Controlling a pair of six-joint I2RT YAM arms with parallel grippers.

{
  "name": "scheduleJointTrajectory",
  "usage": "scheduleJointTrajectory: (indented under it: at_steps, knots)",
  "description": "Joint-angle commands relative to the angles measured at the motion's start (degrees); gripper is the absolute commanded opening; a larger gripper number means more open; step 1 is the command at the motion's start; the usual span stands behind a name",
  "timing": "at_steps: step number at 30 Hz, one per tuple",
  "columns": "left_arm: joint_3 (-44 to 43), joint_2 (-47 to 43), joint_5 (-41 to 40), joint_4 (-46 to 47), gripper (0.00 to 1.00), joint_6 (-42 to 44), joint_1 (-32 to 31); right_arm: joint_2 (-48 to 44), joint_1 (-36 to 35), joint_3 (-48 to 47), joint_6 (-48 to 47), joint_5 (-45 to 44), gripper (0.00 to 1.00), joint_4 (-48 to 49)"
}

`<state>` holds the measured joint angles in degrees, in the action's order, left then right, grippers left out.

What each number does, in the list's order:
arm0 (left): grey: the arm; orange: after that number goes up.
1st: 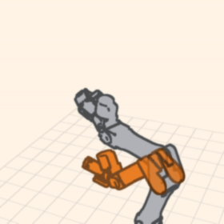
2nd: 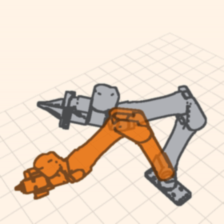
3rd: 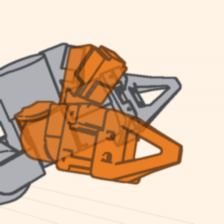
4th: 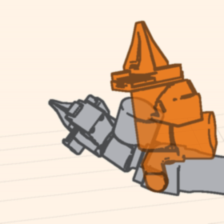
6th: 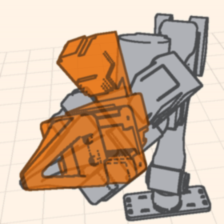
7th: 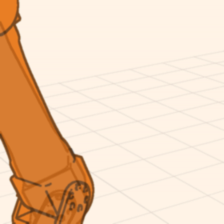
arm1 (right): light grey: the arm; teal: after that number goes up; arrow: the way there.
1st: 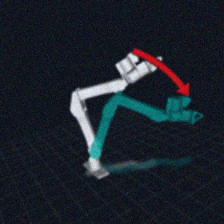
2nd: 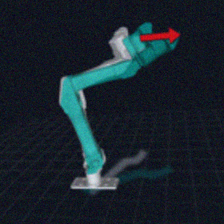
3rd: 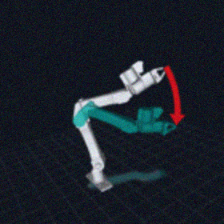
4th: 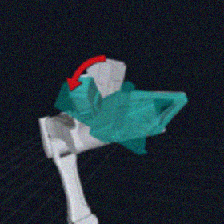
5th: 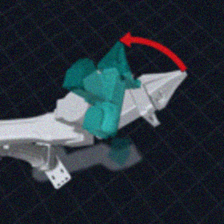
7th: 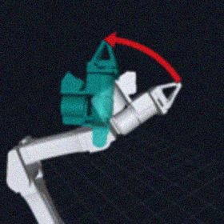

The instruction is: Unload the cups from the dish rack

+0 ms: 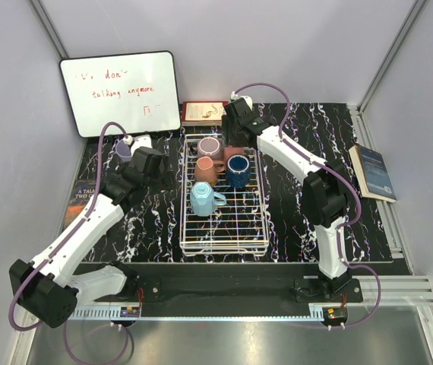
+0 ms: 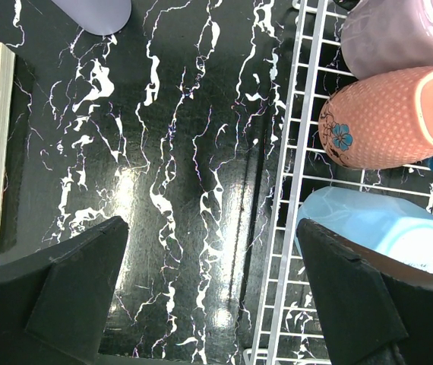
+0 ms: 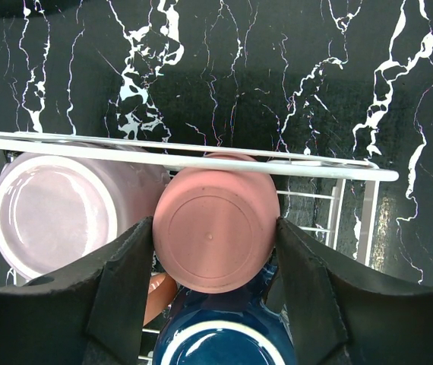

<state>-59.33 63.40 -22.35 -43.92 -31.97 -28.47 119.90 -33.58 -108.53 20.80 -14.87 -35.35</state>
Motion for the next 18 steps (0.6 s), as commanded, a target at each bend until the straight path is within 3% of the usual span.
scheduleJointTrajectory:
  at_steps: [1, 2, 3, 18]
  knots:
    - [0.7, 0.4, -0.1, 1.6, 0.99, -0.3, -0.4, 1.9, 0.7, -0.4, 1.0, 1.0, 0.22, 0.2]
    - [0.6, 0.4, -0.1, 1.6, 0.99, -0.4, -0.4, 1.3, 0.6, -0.3, 1.0, 0.9, 0.04, 0.2]
    - [0.6, 0.3, -0.2, 1.7, 0.99, -0.2, -0.4, 1.0, 0.6, -0.3, 1.1, 0.6, 0.0, 0.2]
    - [-1.9, 1.4, -0.7, 1.6, 0.99, 0.1, -0.5, -10.6, 0.5, -1.6, 0.2, 2.5, 0.0, -1.3]
